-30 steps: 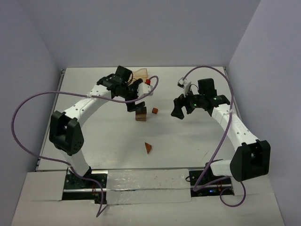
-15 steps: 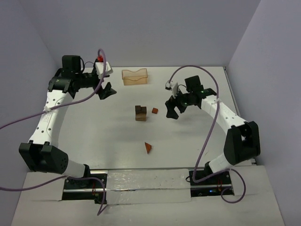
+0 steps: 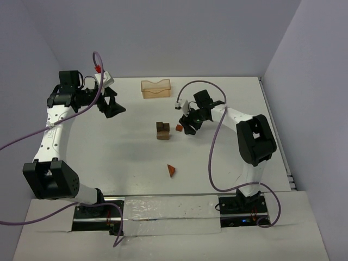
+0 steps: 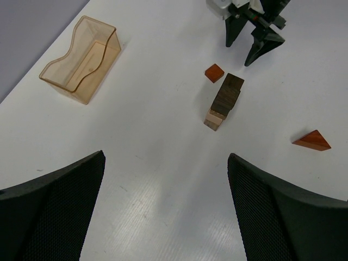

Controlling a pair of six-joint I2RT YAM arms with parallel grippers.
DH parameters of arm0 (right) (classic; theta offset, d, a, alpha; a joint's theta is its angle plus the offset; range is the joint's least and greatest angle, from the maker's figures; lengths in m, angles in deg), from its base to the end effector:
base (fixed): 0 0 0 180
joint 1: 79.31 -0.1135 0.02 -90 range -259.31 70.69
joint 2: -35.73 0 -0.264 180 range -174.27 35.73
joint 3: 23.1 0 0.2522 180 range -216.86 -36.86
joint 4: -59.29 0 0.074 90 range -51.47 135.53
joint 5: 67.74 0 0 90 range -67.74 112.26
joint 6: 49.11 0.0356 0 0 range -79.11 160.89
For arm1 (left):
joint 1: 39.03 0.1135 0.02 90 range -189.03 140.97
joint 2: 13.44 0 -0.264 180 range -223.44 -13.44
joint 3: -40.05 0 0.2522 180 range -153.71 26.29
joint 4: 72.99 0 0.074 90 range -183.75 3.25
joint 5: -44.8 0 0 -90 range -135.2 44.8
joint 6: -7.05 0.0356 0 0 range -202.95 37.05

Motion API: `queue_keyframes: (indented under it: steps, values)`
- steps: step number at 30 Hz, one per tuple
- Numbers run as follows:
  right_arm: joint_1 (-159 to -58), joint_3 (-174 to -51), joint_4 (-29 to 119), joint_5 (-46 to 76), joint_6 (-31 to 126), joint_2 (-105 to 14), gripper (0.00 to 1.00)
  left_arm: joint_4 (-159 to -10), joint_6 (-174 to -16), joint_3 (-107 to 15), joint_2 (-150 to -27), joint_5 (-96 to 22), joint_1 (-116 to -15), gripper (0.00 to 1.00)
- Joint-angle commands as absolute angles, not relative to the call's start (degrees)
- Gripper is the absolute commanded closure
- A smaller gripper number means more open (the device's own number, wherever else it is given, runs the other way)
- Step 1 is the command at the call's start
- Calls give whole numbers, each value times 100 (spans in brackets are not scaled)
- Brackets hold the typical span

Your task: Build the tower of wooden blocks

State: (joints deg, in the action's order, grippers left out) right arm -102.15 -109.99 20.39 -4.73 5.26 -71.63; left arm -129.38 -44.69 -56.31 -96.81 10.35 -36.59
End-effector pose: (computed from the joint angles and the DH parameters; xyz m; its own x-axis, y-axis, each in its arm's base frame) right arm 0.3521 0.1658 0.1863 -0.3189 -0.6976 -0.6416 -0.9163 0.4000 0.0206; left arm 0.3046 -0.0164 0.3677 -0.1833 0.3428 -0.9214 0.8762 0.4819 0.0050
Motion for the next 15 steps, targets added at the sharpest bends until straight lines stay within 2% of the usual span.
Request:
queue_keyframes:
  steps: [1, 15]
  values:
    - [-10511, -11617, 2382, 256, 579, -7536, 36, -12671, -4444, -5592, -9510, 1327, -3547, 1]
    - [-10724, -12361, 1978, 874, 577, -8196, 46, -12562, -4401, -5536, -9500, 1314, -3446, 1]
